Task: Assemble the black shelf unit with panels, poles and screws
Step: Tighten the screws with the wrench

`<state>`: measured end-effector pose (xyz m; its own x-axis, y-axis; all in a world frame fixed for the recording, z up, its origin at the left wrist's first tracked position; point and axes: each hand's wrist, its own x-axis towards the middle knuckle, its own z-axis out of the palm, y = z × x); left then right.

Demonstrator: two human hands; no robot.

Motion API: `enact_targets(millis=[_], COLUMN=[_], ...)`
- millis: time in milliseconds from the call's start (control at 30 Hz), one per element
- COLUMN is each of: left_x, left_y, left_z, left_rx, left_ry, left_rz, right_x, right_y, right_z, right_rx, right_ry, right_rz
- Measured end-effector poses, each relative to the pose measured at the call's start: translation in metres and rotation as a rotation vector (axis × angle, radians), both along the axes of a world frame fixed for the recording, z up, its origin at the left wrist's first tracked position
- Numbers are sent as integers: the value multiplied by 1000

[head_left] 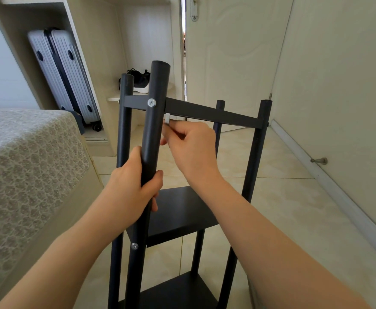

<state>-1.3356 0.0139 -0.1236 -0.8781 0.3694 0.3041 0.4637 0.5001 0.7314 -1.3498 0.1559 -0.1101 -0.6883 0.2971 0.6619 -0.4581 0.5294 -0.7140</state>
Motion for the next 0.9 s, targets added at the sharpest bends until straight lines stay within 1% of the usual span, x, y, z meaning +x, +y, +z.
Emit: enact_targets(millis=[233, 300, 433, 533, 633, 767, 833, 900], left_x=[-3, -3, -5, -6, -7, -8, -8, -7], left_y=[-2, -3, -4, -4, -5, -4, -5, -5], left_z=[-1, -2, -2, -3, -3, -1, -1, 0], left_rx=[-29, -41, -40, -42, -29, -3, 4, 10], left_ry=[20, 25, 36, 41, 32, 4, -9, -12], left_rz=[-6, -9, -15, -15, -23, -41, -47, -49], right_x=[-19, -23, -29, -28, -23, -11, 0, 12], right_y=[-14, -16, -17, -17, -13, 3, 12, 24], right_z=[-13, -13, -13, -12, -11, -15, -17, -19], right_rx=[56, 60, 39, 29, 40, 117, 123, 134], right_ry=[223, 273, 320, 315, 240, -91, -181, -246], right_rz=[-198, -225, -244, -238, -195, -55, -19, -32])
